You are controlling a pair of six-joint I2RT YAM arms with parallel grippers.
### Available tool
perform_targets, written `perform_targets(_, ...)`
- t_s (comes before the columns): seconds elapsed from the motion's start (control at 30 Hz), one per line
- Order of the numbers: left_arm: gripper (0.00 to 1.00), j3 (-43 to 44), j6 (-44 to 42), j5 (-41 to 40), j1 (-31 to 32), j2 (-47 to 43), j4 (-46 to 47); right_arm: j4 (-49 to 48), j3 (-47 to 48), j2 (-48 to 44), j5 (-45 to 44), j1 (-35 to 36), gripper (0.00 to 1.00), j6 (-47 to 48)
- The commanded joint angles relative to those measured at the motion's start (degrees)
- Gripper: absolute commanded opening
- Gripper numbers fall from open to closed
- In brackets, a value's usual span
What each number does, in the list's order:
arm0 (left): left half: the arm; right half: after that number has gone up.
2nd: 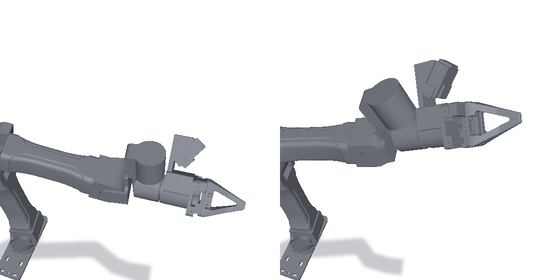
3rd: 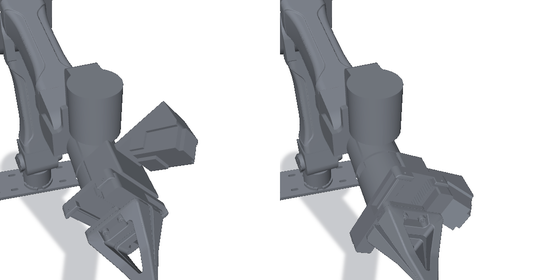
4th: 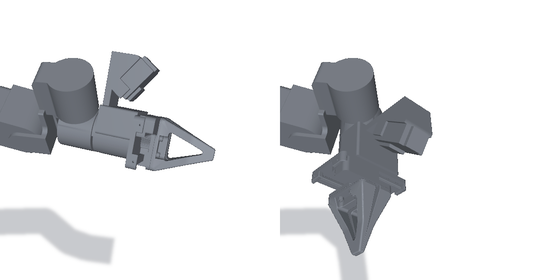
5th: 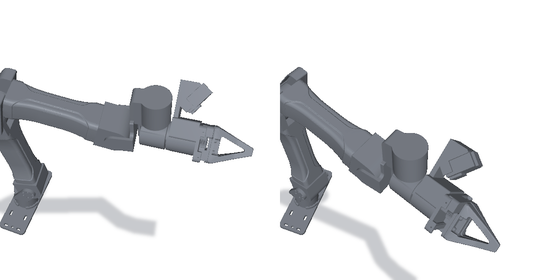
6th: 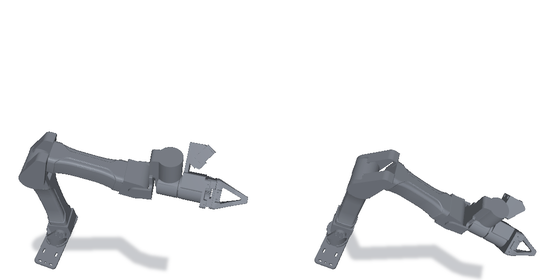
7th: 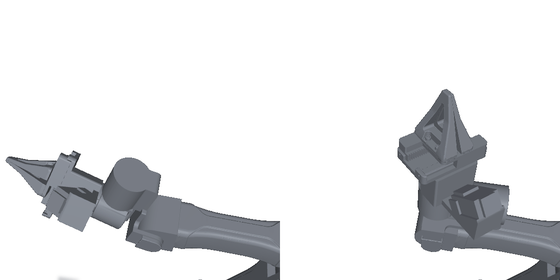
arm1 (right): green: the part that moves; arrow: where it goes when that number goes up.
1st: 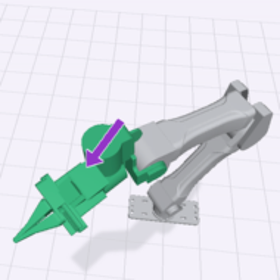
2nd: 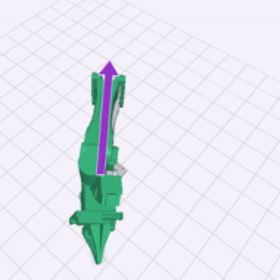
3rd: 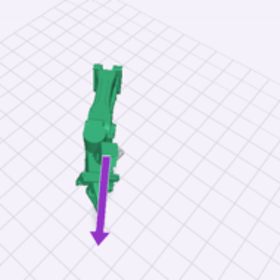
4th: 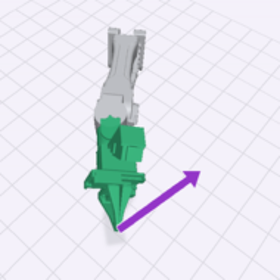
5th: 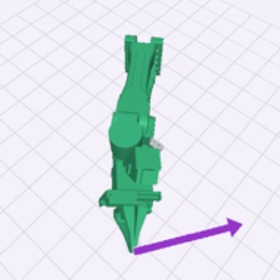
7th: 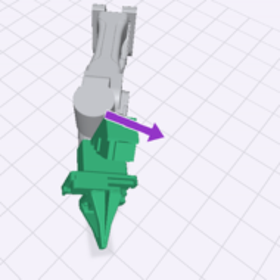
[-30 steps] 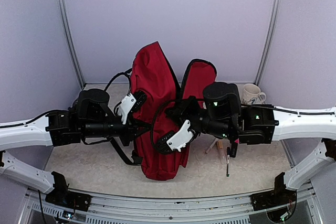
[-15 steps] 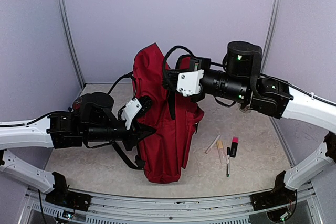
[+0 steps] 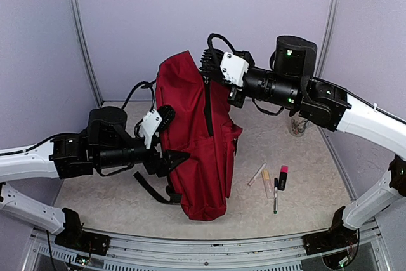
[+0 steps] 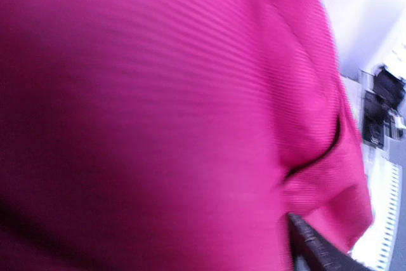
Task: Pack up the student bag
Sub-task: Unzip the largest pocket of the student bag, then hold the student bag at the center of the board.
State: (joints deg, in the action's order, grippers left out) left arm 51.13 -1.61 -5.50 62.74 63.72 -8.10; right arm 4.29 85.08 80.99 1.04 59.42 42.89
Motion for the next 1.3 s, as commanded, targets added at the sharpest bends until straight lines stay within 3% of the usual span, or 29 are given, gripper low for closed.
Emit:
perform_targets(0.0, 0.89, 0.97, 1.01, -4.92, -2.58, -4.53, 3.77, -9.61, 2.0, 0.15, -1.69, -0.53, 0.0, -6.48)
perform_targets(0.13, 0.99, 2.82, 0.75, -4.99, -3.18, -10.65, 4.97, -11.74, 2.7, 1.39, -3.81, 0.09, 0.0, -10.5)
perform_targets(0.3, 0.99, 5.67, -2.03, -5.84, -5.45, -14.29, 3.84, -13.03, 4.54, 3.85, -9.01, 2.14, 0.0, -8.76)
perform_targets(0.4, 0.99, 12.93, 2.73, -6.58, -7.35, -11.99, -2.31, -12.51, 6.33, 5.03, -10.94, 2.67, 0.0, -9.89)
perform_targets(0.5, 0.98, 21.78, 8.66, 0.1, -5.14, -6.5, -8.91, -11.55, 8.6, 6.62, -13.17, 2.96, 0.0, -10.99)
perform_targets(0.67, 0.94, 24.4, 10.64, -18.41, 8.38, 1.31, -9.53, -11.26, 10.91, 8.66, -16.35, 3.28, 0.0, -11.61)
perform_targets(0.73, 0.93, 25.76, 12.07, -24.11, 9.99, 4.26, -10.56, -10.94, 11.43, 8.97, -16.17, 3.35, 0.0, -12.65)
perform_targets(0.87, 0.9, 26.06, 13.88, -30.77, 9.38, 7.93, -10.36, -10.23, 12.4, 9.1, -15.9, 3.74, 0.0, -14.57)
perform_targets(1.03, 0.92, 24.92, 14.99, -25.73, 2.36, 11.58, -8.58, -10.33, 12.28, 9.2, -15.4, 4.66, 0.0, -14.64)
perform_targets(1.1, 0.87, 23.27, 15.99, -21.1, -0.02, 11.65, -5.55, -10.3, 12.29, 9.18, -15.64, 5.23, 0.0, -14.24)
perform_targets(1.17, 0.75, 21.94, 15.47, -19.92, -0.64, 11.55, -3.24, -10.33, 12.22, 9.04, -15.88, 5.65, 0.0, -13.61)
perform_targets(1.27, 0.44, 21.02, 14.03, -18.02, -0.63, 11.79, -2.18, -10.36, 11.96, 8.63, -16.12, 5.71, 0.0, -13.45)
